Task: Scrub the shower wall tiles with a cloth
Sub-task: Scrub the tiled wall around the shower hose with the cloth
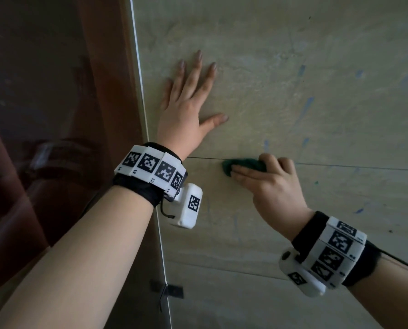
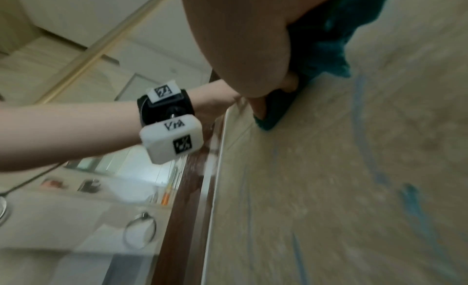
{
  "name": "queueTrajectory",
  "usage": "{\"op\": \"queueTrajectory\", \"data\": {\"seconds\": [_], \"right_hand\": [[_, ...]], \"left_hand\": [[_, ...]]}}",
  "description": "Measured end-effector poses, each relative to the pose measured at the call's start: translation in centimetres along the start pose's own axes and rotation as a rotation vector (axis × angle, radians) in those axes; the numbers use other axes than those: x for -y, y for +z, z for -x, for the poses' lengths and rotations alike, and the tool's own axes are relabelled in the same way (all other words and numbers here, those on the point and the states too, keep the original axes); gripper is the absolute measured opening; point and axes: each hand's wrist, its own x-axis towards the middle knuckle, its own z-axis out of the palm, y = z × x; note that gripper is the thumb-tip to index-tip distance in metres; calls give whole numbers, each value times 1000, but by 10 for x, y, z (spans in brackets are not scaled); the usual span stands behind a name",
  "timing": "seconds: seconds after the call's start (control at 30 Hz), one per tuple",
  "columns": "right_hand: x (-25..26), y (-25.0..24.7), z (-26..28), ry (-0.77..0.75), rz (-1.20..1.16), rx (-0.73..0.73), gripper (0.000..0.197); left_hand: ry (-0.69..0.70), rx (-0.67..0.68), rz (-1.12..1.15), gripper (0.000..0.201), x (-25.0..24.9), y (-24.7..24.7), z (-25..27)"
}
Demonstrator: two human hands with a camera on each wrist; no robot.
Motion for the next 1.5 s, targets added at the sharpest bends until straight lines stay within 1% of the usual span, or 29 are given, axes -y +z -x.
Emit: {"op": "queueTrajectory", "data": {"seconds": [0.1,0.17,0.23,0.33,0.37,0.4,0.5,0.57,0.6,0.67,0.73,0.8,0.87,0.93,0.97,1.03,1.1,1.2,1.27,1.3,1.37,1.43,1.5], "right_hand": [[-14,-11,-17,126,23,-46,47],[-16,-11,-20,153,45,-58,47],[-9,-6,-10,90,45,-27,44],[-1,3,16,-87,53,72,40],[-4,1,17,-114,52,88,39],[-8,-1,15,-110,45,83,41],[-20,-9,-6,2,24,2,56],[-21,-9,-12,50,36,-43,52],[-18,-7,-11,50,46,-50,49],[-12,-3,1,-2,57,-17,49],[-7,0,15,-72,46,59,48],[-5,-1,18,-107,-1,140,51],[-2,-6,6,-73,-79,157,55],[1,-11,-14,-14,-121,112,56],[1,-12,-25,-4,-104,90,57],[0,-9,-42,-28,-30,87,59],[3,-1,-49,-62,-6,105,60],[16,15,-38,-175,-30,145,59],[25,23,-24,-263,-38,204,60],[27,23,-20,-282,-41,233,59],[23,18,-25,-245,-55,211,57],[15,9,-38,-143,-54,129,54],[10,4,-44,-81,-31,85,54]], "left_hand": [[6,-2,-2,85,0,0,0],[3,2,1,85,0,1,1],[0,2,7,85,0,1,0],[-3,3,13,84,0,0,1],[-5,4,14,84,0,1,1],[-5,5,16,84,0,1,1],[-7,8,18,84,0,1,0],[-6,11,23,84,0,1,1],[-4,9,27,84,0,1,1],[-2,5,32,84,0,1,2],[0,5,24,84,0,1,1],[3,2,9,85,0,1,1],[8,-4,5,85,1,2,1],[15,-5,4,84,2,2,1],[19,-2,2,82,2,2,1],[23,-2,0,80,3,1,1],[27,-4,5,77,4,1,0],[32,-16,7,73,5,1,0],[33,-21,15,71,5,1,0],[33,-21,15,72,5,1,0],[33,-24,7,72,6,3,0],[38,-28,2,72,7,3,0],[39,-27,-1,73,7,4,0]]}}
